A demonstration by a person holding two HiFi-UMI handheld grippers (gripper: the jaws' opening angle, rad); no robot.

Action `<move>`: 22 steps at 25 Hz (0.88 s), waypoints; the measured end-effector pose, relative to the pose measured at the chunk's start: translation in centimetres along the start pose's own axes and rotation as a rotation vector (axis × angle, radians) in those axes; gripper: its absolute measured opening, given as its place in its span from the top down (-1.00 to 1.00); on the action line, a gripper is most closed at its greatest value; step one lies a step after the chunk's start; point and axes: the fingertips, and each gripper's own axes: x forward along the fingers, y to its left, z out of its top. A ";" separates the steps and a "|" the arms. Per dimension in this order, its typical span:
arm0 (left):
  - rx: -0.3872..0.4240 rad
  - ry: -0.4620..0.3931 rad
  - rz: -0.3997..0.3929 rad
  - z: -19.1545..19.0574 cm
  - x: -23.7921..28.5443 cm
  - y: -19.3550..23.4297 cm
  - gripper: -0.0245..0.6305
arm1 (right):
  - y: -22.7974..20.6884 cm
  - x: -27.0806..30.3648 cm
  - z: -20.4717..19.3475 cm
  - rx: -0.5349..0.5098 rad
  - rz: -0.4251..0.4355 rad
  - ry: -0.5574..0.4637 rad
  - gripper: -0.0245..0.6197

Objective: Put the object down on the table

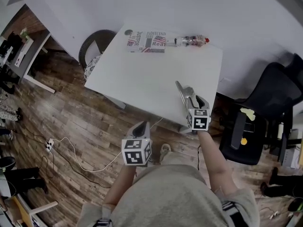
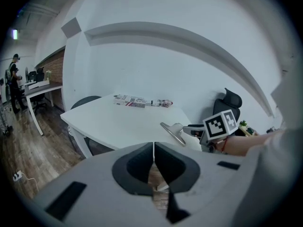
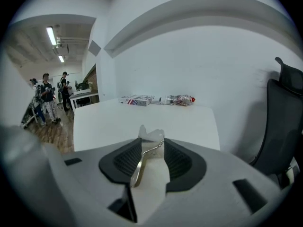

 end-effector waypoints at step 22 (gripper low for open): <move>0.039 -0.031 -0.070 -7.4 -11.3 -0.5 0.89 | 11.5 -18.8 -1.6 0.081 0.073 -0.174 0.82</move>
